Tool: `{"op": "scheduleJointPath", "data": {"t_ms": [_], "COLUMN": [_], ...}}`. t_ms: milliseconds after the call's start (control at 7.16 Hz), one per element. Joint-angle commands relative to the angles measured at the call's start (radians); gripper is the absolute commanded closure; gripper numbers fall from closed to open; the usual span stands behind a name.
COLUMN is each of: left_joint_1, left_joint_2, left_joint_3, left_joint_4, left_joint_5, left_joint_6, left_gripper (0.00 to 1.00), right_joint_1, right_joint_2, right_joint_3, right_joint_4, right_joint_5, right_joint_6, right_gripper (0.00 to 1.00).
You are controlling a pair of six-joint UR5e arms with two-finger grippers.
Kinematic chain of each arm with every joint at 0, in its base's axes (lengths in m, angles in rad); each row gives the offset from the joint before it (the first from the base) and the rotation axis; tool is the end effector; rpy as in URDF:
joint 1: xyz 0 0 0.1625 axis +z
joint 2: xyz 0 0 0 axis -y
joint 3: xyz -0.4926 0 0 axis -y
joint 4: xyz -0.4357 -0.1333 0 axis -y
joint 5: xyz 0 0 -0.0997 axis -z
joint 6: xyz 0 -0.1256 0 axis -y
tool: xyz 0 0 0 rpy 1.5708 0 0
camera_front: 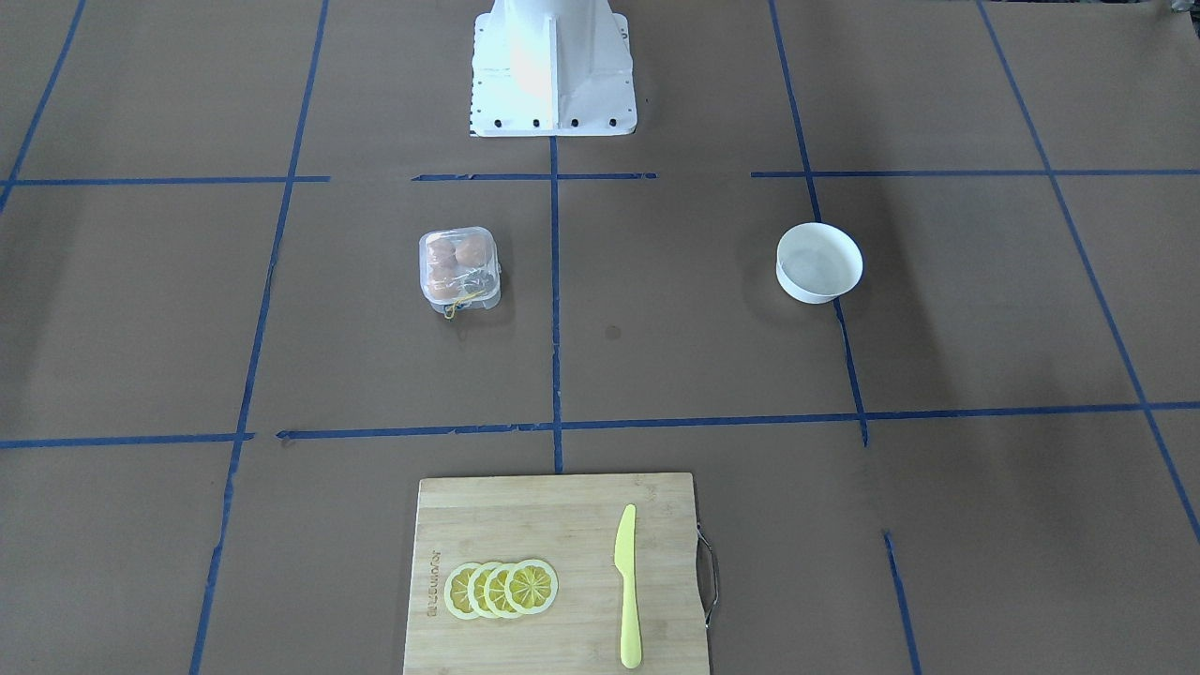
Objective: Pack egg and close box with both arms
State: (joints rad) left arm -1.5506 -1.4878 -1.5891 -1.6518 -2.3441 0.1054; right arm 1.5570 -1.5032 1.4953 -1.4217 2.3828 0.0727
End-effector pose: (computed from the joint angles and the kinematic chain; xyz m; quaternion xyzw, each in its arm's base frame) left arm -0.0356 -0.4959 0.7698 0.0236 0.3764 0.0612 0.9241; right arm 0.0342 -0.5804 0.7289 0.0477 -0.3964 -0.0009 0.9168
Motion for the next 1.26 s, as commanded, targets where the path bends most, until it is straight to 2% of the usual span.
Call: {"op": "scheduleJointPath", "data": {"t_ms": [0, 419, 699, 1118], "left_joint_1": [0.003, 0.003, 0.001, 0.003], "left_joint_2": [-0.014, -0.014, -0.014, -0.031], "left_joint_3": [0.012, 0.009, 0.005, 0.009], "left_joint_4": [0.02, 0.02, 0.021, 0.021], "left_joint_5": [0.002, 0.002, 0.0, 0.0], "left_joint_6": [0.003, 0.003, 0.003, 0.003], "left_gripper": [0.0, 0.0, 0.0, 0.0], "right_joint_1": [-0.002, -0.034, -0.034, -0.034], "right_joint_2": [0.001, -0.011, -0.017, -0.017], "right_joint_3": [-0.012, -0.026, -0.017, -0.012], "right_joint_4": [0.006, -0.009, -0.113, -0.115], "right_joint_5": [0.001, -0.039, -0.042, -0.047], "right_joint_6": [0.001, 0.041, 0.039, 0.024], "right_gripper": [0.0, 0.0, 0.0, 0.0]}}
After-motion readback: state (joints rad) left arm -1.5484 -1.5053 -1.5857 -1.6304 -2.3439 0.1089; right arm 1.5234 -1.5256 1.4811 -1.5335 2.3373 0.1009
